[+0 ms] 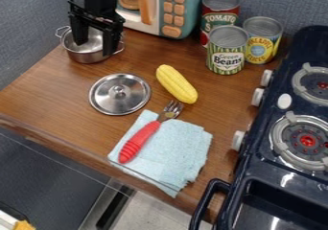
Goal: Move the silver pot to the bottom left of the table
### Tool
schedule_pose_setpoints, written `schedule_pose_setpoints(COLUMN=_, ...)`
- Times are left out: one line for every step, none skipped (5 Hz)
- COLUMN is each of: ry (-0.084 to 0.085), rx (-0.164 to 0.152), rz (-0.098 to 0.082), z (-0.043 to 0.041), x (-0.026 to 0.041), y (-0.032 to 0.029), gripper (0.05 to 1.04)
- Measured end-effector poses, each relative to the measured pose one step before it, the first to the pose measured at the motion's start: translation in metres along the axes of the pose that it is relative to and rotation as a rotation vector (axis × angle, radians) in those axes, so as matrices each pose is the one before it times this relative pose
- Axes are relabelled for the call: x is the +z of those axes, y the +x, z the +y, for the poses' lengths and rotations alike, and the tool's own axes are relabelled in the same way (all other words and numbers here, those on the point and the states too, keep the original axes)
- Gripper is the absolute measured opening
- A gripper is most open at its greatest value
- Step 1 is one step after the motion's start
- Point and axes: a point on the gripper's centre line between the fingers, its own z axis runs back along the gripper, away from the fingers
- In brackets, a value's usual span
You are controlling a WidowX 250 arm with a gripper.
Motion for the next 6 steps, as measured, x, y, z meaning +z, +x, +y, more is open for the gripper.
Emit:
schedule_pose_setpoints(ry=0.0046, rx=0.0073, rz=-0.0125, z=0.00918, x=0.00303, y=0.00015, gripper=0.999)
schedule_pose_setpoints(ry=0.0111, rx=0.0918, rz=0.0025, z=0.01354, x=-0.00152, y=-0.00369, gripper=0.999)
schedule_pose_setpoints(ry=0.0003, rx=0.145, rz=0.0255, z=0.01066, x=-0.00941, y=-0.00377, gripper=0.999)
schedule_pose_setpoints(ry=0.016, rx=0.209, rz=0.0444, z=0.01247, x=-0.0103, y=-0.00287, gripper=0.999)
schedule_pose_setpoints(ry=0.0029, rx=0.24, rz=0.0348, z=0.00376, x=-0.00673, y=0.00229, gripper=0.999)
schedule_pose_setpoints(ry=-0.0174, rx=0.2651, rz=-0.0049, z=-0.00029, x=-0.00122, y=0.00142, gripper=0.999)
